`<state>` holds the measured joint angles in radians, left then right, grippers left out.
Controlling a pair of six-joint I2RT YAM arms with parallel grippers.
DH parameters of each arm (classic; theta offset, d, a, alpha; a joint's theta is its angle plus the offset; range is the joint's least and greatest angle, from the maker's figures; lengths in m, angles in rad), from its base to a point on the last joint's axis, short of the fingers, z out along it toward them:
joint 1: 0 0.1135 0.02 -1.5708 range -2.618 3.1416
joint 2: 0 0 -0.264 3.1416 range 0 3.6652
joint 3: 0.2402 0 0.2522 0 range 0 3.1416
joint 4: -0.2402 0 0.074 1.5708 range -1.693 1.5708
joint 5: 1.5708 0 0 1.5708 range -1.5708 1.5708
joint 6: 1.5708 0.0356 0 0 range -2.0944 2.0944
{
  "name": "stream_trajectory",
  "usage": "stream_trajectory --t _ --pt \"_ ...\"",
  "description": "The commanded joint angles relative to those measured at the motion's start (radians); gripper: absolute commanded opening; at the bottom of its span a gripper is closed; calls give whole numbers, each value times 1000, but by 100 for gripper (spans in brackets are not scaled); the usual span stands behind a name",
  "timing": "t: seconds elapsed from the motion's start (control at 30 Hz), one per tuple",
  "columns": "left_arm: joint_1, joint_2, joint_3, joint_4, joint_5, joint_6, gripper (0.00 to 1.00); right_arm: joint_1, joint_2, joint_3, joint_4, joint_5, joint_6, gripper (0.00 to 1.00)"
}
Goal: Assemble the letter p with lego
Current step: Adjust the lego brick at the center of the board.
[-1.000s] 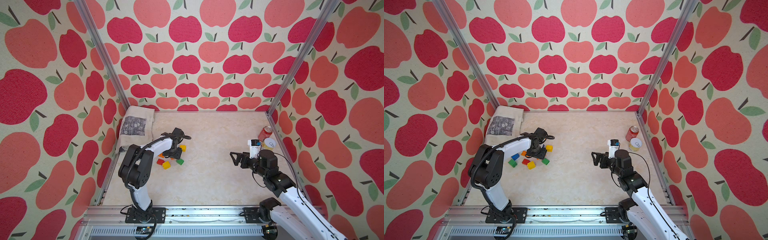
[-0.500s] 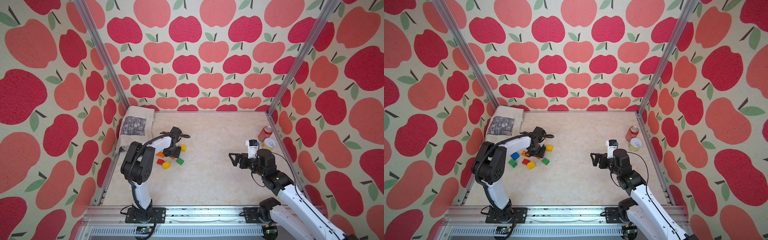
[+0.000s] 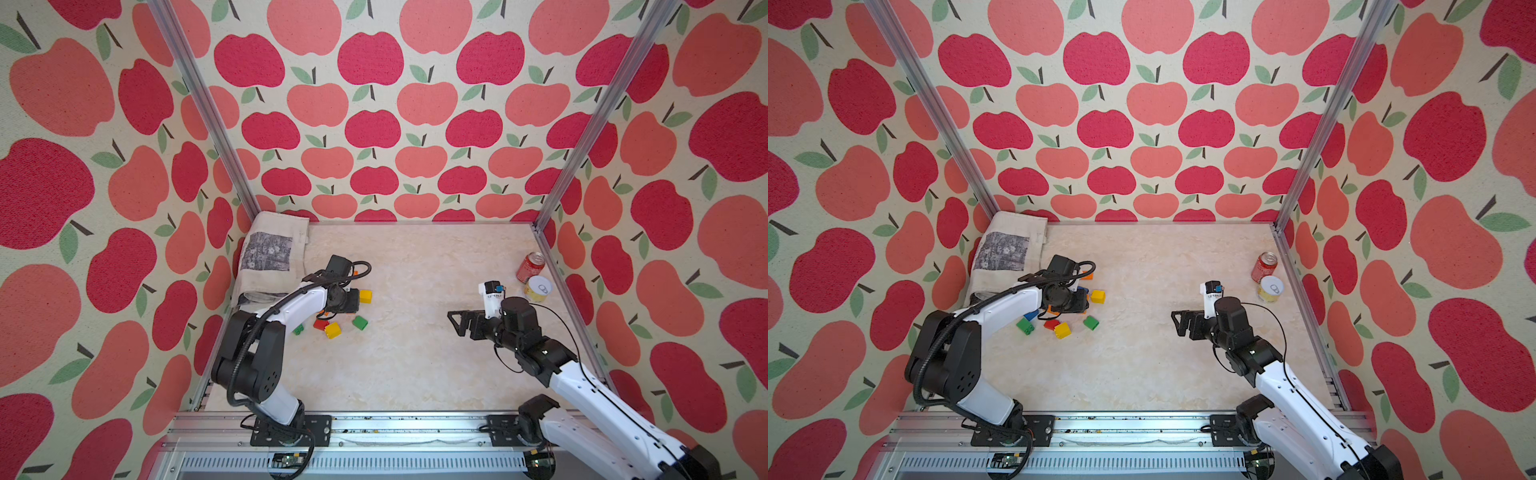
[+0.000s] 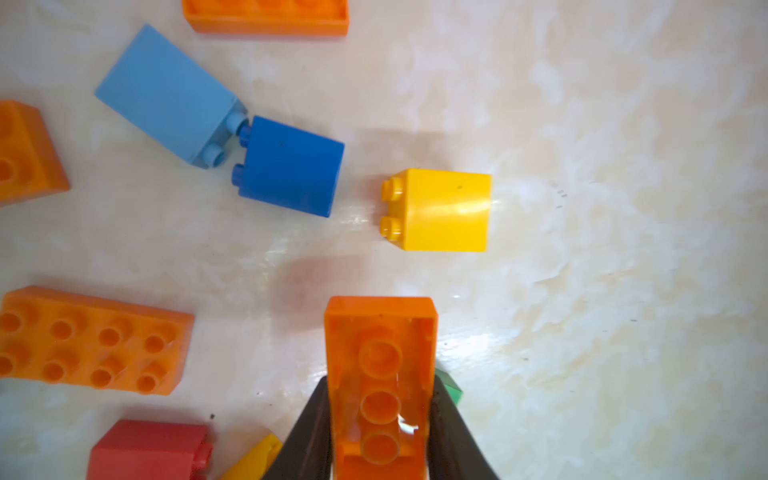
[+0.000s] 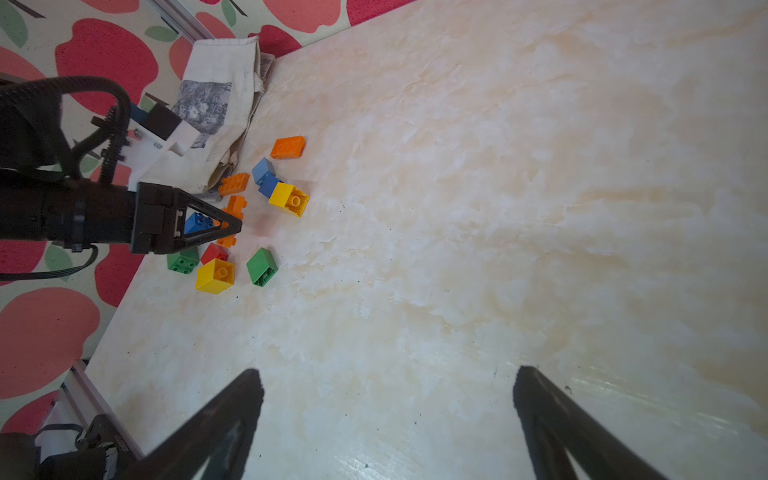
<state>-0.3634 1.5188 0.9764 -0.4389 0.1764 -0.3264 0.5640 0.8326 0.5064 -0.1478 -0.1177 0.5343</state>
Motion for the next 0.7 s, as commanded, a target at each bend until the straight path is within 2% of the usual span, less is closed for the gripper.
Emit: stream_trajectory --t 0.0,0.13,0.2,0.33,0.4,0.5,0.67 --pt "-11 -153 -98 224 100 -182 24 41 20 8 117 -19 62 97" --pt "-31 -268 -251 508 184 -376 23 117 58 -32 285 -10 100 93" --pt "-67 -284 -299 662 230 -424 22 143 86 -54 378 -11 136 92" --pt "-133 -272 -390 1035 379 -447 21 160 148 -96 593 -87 224 88" --pt "-155 -259 -412 1142 434 -445 21 167 165 -88 629 -129 221 86" --pt "-184 -239 -413 1210 520 -407 20 172 162 -78 637 -181 178 85" --pt "-205 -232 -435 1254 547 -370 20 173 110 -75 613 -235 108 84"
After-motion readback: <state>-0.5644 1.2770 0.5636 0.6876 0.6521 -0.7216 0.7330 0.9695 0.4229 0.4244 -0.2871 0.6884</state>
